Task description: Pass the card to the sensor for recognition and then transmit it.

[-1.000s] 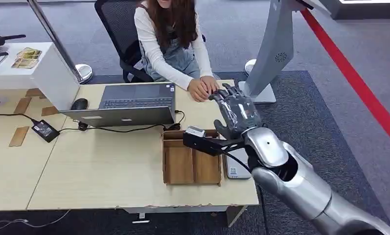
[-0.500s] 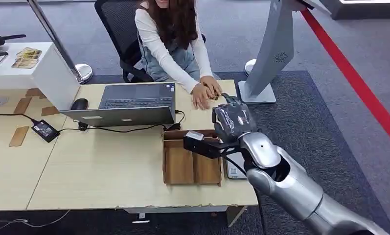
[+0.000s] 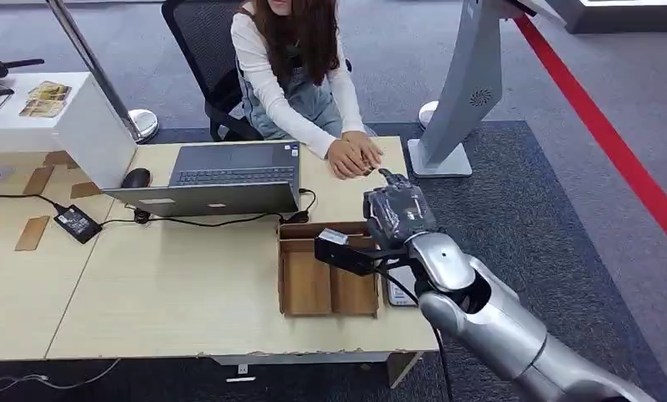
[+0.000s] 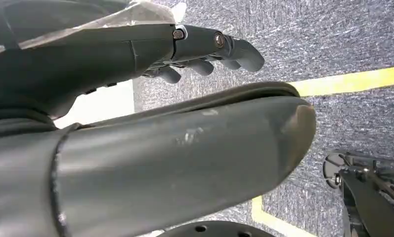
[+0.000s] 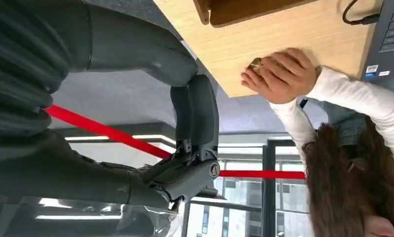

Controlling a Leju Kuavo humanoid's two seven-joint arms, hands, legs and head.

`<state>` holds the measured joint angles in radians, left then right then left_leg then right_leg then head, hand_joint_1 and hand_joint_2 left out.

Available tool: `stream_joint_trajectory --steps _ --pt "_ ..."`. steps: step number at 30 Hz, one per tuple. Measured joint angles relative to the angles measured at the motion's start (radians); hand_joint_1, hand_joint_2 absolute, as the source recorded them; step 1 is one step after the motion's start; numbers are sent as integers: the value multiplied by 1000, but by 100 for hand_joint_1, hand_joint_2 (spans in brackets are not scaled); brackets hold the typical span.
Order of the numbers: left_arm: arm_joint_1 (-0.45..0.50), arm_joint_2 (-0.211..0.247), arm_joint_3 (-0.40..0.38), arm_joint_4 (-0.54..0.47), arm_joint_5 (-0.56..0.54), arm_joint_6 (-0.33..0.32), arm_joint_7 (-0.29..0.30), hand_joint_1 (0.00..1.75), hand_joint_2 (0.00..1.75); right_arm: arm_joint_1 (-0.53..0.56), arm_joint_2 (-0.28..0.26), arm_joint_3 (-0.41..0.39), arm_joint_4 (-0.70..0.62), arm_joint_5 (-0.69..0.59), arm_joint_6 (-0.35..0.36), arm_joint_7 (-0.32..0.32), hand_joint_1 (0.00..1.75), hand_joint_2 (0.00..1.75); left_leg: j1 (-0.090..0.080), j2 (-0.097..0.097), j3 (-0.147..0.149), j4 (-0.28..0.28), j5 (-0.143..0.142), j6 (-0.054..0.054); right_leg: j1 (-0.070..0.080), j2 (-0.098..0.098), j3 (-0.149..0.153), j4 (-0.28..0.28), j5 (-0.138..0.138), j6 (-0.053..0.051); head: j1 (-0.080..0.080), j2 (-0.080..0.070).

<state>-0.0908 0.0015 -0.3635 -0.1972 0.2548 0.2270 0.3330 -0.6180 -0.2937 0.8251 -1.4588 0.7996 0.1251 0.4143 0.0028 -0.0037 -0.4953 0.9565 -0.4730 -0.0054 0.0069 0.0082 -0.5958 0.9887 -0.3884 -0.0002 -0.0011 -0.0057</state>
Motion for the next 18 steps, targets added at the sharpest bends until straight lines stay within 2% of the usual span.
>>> stream_joint_trajectory --steps 5,8,11,12,14,16,18 --pt "0 0 0 0 2 0 0 0 0 3 0 0 5 0 -1 0 131 175 0 0 0 0 0 0 0 0 0 0 0 0 0 0" --pt "0 0 0 0 5 1 0 0 0 5 0 0 6 0 -2 0 124 175 0 0 0 0 0 0 0 0 0 0 0 0 0 0" --pt "0 0 0 0 8 1 0 0 0 10 0 0 6 0 -3 0 93 175 0 0 0 0 0 0 0 0 0 0 0 0 0 0" --pt "0 0 0 0 8 1 -1 0 0 12 0 -1 5 0 -3 0 54 175 0 0 0 0 0 0 0 0 0 0 0 0 0 0" --pt "0 0 0 0 11 1 -2 0 0 15 0 -1 6 0 -4 0 47 175 0 0 0 0 0 0 0 0 0 0 0 0 0 0" --pt "0 0 1 0 11 1 -2 0 0 17 0 -1 5 0 -5 0 26 175 0 0 0 0 0 0 0 0 0 0 0 0 0 0" --pt "0 1 1 0 14 1 -4 0 0 20 0 -1 5 0 -5 0 19 175 0 0 0 0 0 0 0 0 0 0 0 0 0 0"
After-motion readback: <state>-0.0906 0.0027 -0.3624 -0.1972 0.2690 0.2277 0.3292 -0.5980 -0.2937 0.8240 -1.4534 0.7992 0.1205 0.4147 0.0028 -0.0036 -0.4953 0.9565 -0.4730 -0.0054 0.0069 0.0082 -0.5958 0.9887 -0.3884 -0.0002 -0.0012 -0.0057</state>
